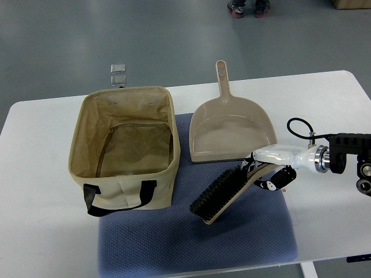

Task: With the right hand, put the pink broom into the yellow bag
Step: 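Close the right hand around the brush handle and tilt it up, then lift the brush with the right hand over the dustpan toward the bag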

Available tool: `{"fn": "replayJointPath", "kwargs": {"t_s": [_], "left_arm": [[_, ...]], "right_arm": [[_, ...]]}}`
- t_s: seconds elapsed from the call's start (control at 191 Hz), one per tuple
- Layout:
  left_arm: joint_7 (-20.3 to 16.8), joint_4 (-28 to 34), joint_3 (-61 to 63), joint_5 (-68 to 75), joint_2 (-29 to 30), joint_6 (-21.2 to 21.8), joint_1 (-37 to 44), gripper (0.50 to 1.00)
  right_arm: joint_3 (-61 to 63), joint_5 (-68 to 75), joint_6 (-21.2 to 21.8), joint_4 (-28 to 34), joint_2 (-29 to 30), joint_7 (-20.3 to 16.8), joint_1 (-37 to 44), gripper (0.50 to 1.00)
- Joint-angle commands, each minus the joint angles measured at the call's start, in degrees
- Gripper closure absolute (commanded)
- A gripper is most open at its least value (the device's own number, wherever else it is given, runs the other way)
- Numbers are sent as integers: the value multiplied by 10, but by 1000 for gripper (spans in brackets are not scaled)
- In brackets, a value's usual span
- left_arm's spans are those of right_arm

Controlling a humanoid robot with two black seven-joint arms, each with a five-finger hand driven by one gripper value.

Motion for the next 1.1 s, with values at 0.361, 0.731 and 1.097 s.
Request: {"fn": "replayJointPath", "kwargs": {"t_s": [0.361, 0.731, 1.097], "left_arm": [[0, 0, 0, 0, 0, 0, 0, 500], [0, 0, 0, 0, 0, 0, 0, 500], [0, 0, 0, 0, 0, 0, 0, 500]], "right_arm": [[61, 48, 32, -2, -45, 14, 20, 1000], [103, 107, 105, -80, -57, 14, 156, 1000], [90, 106, 152, -180, 59, 10, 309, 1000]]}}
